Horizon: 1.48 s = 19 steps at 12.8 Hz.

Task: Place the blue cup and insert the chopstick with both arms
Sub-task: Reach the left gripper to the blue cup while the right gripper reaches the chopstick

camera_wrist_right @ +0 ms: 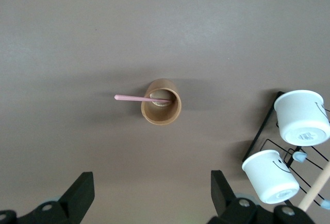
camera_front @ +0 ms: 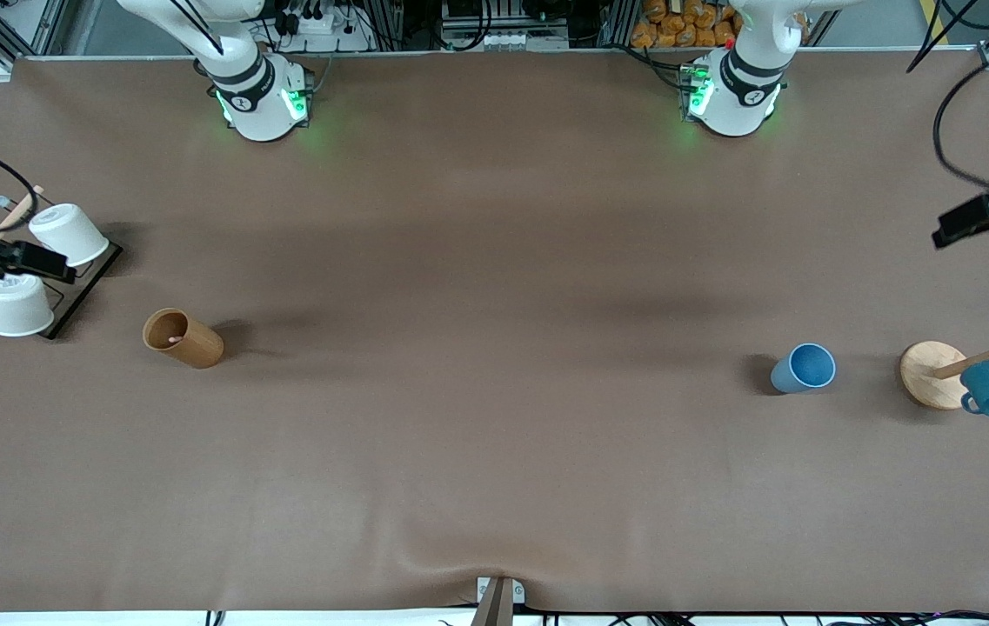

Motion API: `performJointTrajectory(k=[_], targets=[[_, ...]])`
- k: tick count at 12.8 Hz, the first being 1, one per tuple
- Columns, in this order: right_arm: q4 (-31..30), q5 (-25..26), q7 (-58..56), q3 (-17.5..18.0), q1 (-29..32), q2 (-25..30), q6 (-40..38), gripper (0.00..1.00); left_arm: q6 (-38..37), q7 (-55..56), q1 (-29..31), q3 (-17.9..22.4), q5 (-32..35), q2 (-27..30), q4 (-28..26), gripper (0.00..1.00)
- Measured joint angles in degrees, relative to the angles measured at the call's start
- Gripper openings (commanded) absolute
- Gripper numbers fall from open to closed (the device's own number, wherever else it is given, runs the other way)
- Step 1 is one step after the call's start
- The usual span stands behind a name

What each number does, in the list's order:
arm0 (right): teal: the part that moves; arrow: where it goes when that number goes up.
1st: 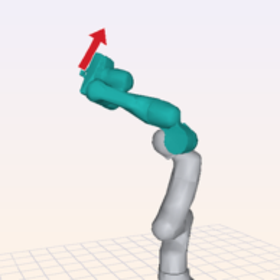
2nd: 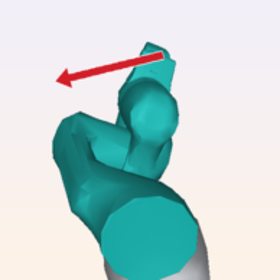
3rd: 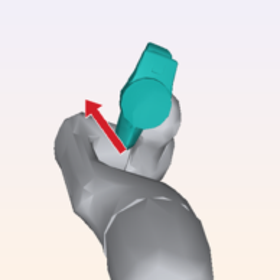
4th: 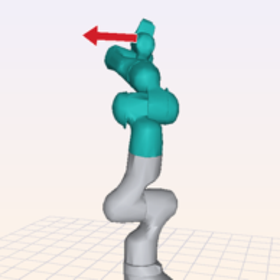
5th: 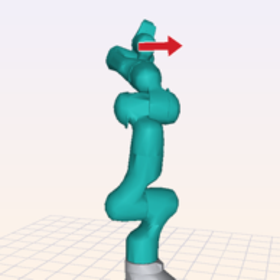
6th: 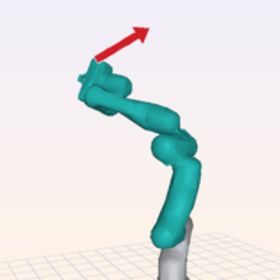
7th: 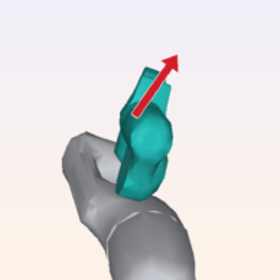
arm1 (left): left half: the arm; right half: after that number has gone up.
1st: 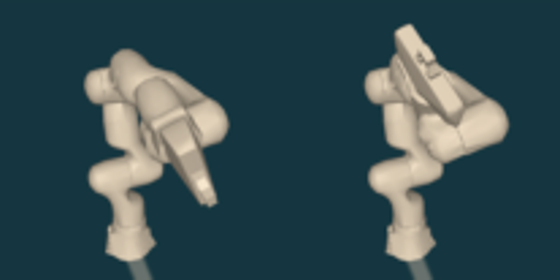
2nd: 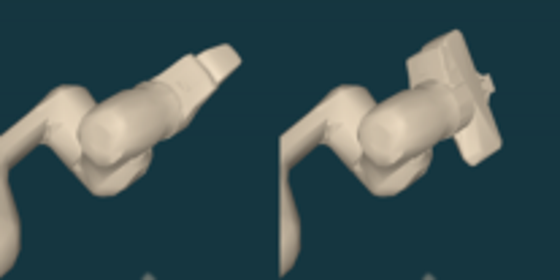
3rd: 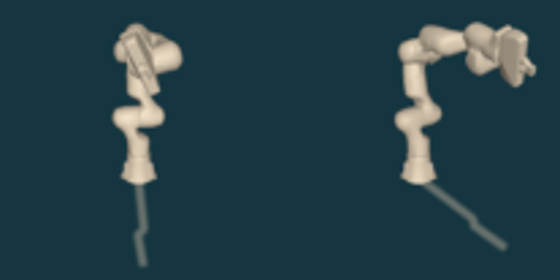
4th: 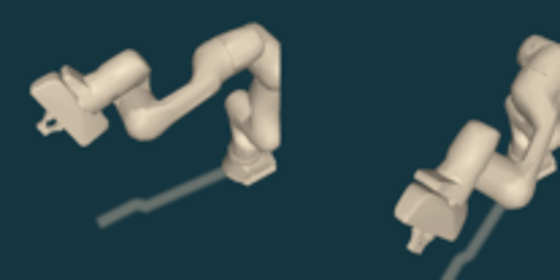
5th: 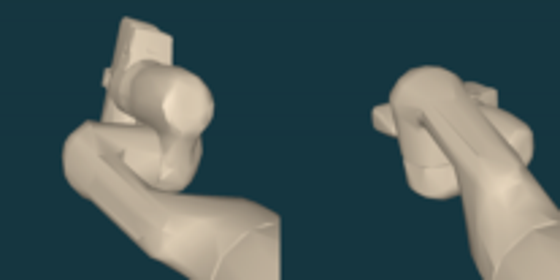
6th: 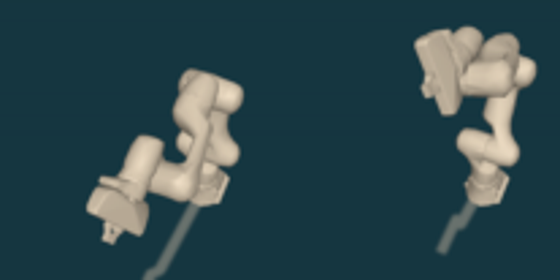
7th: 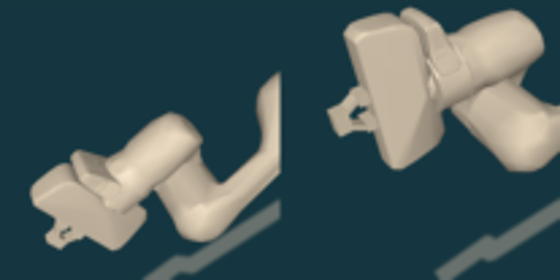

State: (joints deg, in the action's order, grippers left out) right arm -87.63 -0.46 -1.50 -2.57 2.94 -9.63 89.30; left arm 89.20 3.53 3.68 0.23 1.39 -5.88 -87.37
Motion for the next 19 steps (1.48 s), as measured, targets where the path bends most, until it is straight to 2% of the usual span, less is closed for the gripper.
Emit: performJointTrajectory(k=[3, 5, 11, 18, 19], targets=[[0.01, 0.02, 0.00, 0.15, -1.24, -2.30, 0.16, 1.00, 4.49, 0.00, 2.11, 0.05, 0.00, -4.85, -1.25, 1.00], [0.03, 0.04, -0.02, 0.11, -1.25, -3.18, 0.26, 1.00, 8.88, 0.00, 2.59, 0.05, 0.00, -6.14, -3.84, 1.00], [0.02, 0.57, -3.88, 0.19, -1.99, -4.90, 2.49, 1.00, 25.18, -3.23, 2.42, -0.43, 0.00, -7.94, -17.13, 1.00], [0.01, 1.93, -12.74, 0.23, -5.04, -9.22, 2.79, 1.00, 31.60, -3.69, 2.10, -1.27, -0.19, -14.08, -18.88, 1.00], [0.03, 2.83, -14.22, 0.22, -5.06, -9.94, 2.98, 1.00, 33.34, -3.69, 2.11, -1.28, -0.58, -15.02, -18.89, 0.96]])
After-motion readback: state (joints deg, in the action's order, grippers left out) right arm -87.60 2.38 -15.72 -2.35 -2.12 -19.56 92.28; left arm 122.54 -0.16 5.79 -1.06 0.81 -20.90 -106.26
